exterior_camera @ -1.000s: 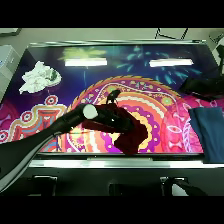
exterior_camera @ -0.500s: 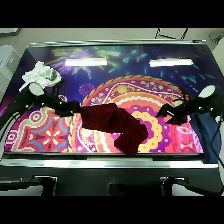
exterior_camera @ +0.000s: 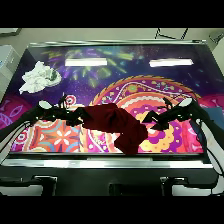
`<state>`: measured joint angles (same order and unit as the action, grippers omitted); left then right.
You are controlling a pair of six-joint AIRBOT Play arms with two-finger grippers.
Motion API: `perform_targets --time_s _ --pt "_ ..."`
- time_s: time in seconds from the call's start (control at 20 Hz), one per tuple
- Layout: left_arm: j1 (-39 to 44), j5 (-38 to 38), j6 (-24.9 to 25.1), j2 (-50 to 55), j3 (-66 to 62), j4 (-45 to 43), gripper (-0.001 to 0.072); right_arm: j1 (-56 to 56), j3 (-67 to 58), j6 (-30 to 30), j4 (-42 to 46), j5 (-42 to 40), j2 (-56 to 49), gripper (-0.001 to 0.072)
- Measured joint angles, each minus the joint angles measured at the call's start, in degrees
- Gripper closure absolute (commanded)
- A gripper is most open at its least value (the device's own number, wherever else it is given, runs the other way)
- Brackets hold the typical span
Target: Fold the clothes and pants, and hang the long-sleeved shirts on hangers.
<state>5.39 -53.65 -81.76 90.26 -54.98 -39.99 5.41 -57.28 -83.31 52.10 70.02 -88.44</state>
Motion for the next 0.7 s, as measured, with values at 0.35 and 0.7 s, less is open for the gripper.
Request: perform_targets --time_s 0.35,0.7 --pt "1.57 8.28 2.64 -0.24 -0.92 4.74 0.0685 -4.94 -0.46 -0.57 -1.68 -5.27 -2.27 0.0673" --pt "-4.07 9.22 7.65 -17.4 -16.96 0.42 0.0685 2.08 -22.49 1.92 -1.88 -5.33 8.68 0.0672"
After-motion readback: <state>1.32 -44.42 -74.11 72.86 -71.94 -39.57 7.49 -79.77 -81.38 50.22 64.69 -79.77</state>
